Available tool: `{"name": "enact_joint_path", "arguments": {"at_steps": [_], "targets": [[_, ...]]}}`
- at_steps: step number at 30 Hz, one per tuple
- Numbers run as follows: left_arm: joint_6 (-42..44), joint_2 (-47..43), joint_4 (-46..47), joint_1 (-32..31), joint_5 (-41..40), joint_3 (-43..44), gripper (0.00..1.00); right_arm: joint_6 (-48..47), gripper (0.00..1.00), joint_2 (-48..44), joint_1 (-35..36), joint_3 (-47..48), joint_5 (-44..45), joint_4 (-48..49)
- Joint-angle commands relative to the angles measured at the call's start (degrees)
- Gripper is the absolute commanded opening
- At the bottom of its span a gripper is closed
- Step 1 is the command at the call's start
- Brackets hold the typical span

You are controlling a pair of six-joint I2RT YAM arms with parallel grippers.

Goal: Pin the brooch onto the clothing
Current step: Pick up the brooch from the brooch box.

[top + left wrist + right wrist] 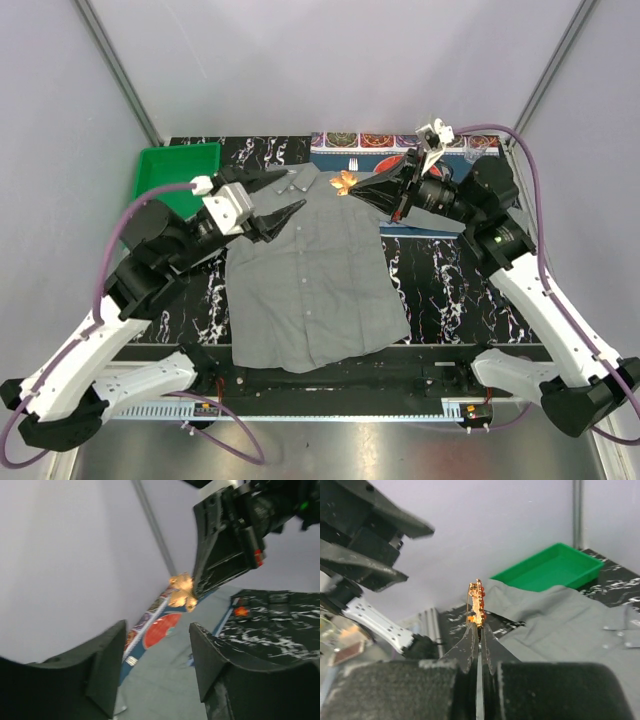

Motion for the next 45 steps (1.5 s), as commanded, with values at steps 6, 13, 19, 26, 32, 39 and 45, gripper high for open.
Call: {"name": "enact_joint_path", "arguments": {"at_steps": [6,13,19,26,32,39,45], "targets": [[-24.9,2.7,12.4,2.2,20.1,1.8,0.33,19.4,0.0,-2.9,0.4,-3.4,-2.9,22.7],[-42.7,5.3,17.3,10.1,21.8,2.4,0.37,20.2,0.0,-3.8,0.4,-5.2,-4.1,25.3],[-46.6,7.0,22.4,10.6,27.6,1.5,0.47,21.1,0.0,-3.7,0.5,-6.9,-4.2,26.7],[-46.5,8.4,23.5,10.4,26.3,1.2,0.5,22.6,0.0,-2.8,1.2,-8.5,-4.2,30.1],[-47.4,9.9,23.9,10.4,26.1,1.5,0.44,22.3,0.0,-2.6,2.0,-8.7,-4.5,30.4],[-50.7,10.4,23.4,10.4,25.3,0.2,0.47,21.9,0.0,-3.3,2.1,-9.1,-1.0,29.5],[-50.7,10.2,24.4,8.8,25.5,-1.8,0.47,22.5,0.0,-2.6,2.2,-8.6,-0.1,30.2]]}}
